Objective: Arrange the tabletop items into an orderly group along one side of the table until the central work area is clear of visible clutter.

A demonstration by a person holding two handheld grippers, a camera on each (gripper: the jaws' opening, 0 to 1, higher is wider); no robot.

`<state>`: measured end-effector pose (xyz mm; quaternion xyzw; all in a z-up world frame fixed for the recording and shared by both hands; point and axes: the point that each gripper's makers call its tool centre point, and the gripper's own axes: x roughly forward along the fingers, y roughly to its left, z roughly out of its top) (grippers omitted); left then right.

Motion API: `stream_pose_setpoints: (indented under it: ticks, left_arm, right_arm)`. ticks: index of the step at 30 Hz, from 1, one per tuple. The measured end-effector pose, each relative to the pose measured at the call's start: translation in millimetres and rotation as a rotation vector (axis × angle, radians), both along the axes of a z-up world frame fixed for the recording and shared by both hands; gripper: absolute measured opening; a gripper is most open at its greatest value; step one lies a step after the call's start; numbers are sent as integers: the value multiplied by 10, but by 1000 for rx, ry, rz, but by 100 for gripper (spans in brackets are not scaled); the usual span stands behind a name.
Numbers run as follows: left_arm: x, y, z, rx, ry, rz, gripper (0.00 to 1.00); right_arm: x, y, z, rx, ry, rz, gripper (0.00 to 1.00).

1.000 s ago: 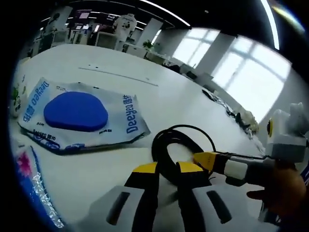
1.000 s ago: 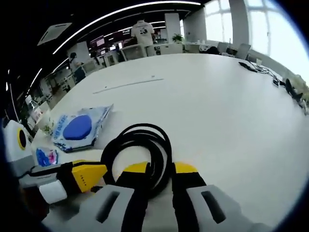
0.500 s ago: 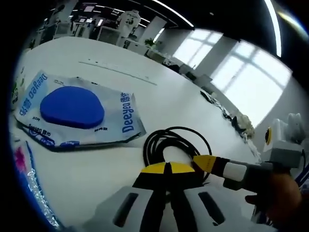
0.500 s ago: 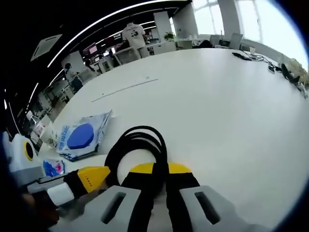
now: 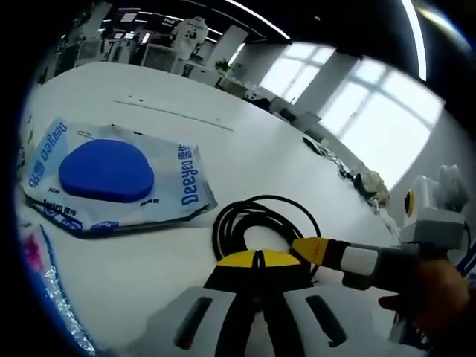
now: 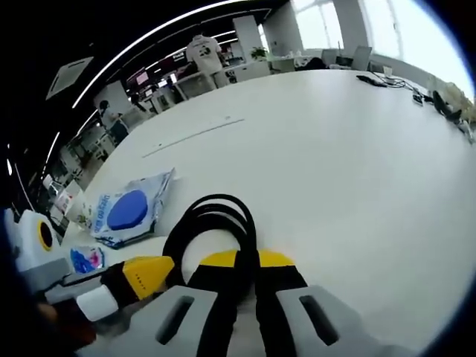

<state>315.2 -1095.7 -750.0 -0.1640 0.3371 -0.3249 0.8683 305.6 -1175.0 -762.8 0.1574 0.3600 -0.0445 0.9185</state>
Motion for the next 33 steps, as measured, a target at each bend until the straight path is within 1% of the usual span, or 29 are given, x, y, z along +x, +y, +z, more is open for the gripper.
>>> stream_pose_setpoints:
  ticks: [2, 3, 4, 5, 6, 7, 9, 10, 11, 13, 19, 21, 23, 25, 26, 28, 29, 33]
  left_arm:
    - [8, 7, 16, 9, -21, -4, 5]
    - [20, 13, 26, 19, -37, -4, 9]
    - [39, 46, 28, 40, -55, 10, 17]
    - [58, 69, 32, 49, -70, 21, 21]
    - [60, 92, 14, 72, -78, 17, 23]
    - [61, 97, 6, 75, -77, 19, 28]
    - [58, 117, -38, 80, -51, 32, 35]
    - [78, 102, -24, 69, -71, 25, 36]
    - [87, 85, -44, 75, -68, 15, 37]
    - [97, 69, -53, 57, -55, 19, 39]
    - [127, 58, -67, 71, -58, 15, 37]
    - [141, 64, -71, 72, -55, 14, 36]
    - [120, 67, -74, 68, -45, 18, 35]
    - [118, 69, -75, 76, -51, 14, 35]
    - [109, 78, -66, 81, -54, 14, 35]
    - [106, 97, -71, 97, -61, 17, 33]
    - [104, 106, -75, 103, -62, 18, 31]
    - [119, 167, -90, 125, -54, 38, 22]
  right_arm:
    - [-1, -1, 1, 0, 0, 1, 3]
    - [-8, -2, 4, -4, 1, 2, 3]
    - [-13, -3, 6, -7, 1, 3, 3]
    - [-10, -7, 4, -7, 1, 4, 3]
    - [-10, -9, 5, -7, 1, 4, 3]
    - [-10, -14, 5, -11, 0, 8, 3]
    - [-12, -12, 20, -17, -11, 14, 3]
    - [-16, -6, 29, -23, -16, 21, 3]
    - [-24, 3, 44, -32, -22, 30, 3]
    - [-25, 14, 63, -42, -32, 43, 3]
    - [-38, 59, 143, -73, -66, 83, 3]
    - [-39, 92, 191, -82, -89, 101, 3]
    - [-41, 118, 228, -70, -107, 104, 3]
    - [-39, 123, 275, -83, -124, 111, 2]
    - [-32, 138, 318, -81, -141, 117, 2]
    - [-24, 163, 374, -91, -158, 135, 1]
    - [-30, 176, 404, -113, -162, 154, 0]
    - [-45, 223, 457, -137, -167, 176, 0]
